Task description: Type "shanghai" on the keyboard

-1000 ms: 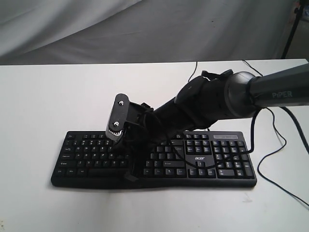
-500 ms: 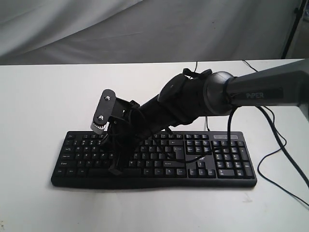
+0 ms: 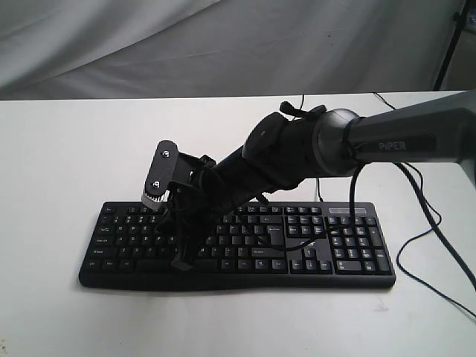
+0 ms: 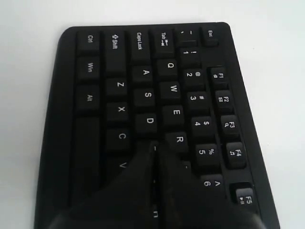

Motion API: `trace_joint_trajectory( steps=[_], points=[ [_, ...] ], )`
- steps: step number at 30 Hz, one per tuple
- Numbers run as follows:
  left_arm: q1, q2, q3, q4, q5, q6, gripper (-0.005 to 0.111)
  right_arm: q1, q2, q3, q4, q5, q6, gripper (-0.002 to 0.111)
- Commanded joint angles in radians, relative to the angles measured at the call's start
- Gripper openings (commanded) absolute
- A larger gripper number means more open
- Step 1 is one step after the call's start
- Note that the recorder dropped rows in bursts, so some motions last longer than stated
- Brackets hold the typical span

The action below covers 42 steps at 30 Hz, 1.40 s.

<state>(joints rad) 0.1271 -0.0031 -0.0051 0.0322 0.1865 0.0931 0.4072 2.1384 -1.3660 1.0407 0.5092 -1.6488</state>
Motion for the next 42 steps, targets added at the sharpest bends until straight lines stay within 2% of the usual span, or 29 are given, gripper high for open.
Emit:
trace_joint_trajectory(
  steps=[1,34,42],
  points=[
    [-0.004,0.003,0.005,-0.001,-0.003,-0.003,0.001,0.0,-0.002,-0.004,-0.005,0.007,-0.003,0.0],
    [-0.004,0.003,0.005,-0.001,-0.003,-0.003,0.001,-0.002,0.064,-0.004,0.038,-0.017,-0.048,0.0],
    [-0.004,0.003,0.005,-0.001,-0.003,-0.003,0.001,-0.009,0.016,-0.008,0.035,0.005,-0.048,0.0]
  ],
)
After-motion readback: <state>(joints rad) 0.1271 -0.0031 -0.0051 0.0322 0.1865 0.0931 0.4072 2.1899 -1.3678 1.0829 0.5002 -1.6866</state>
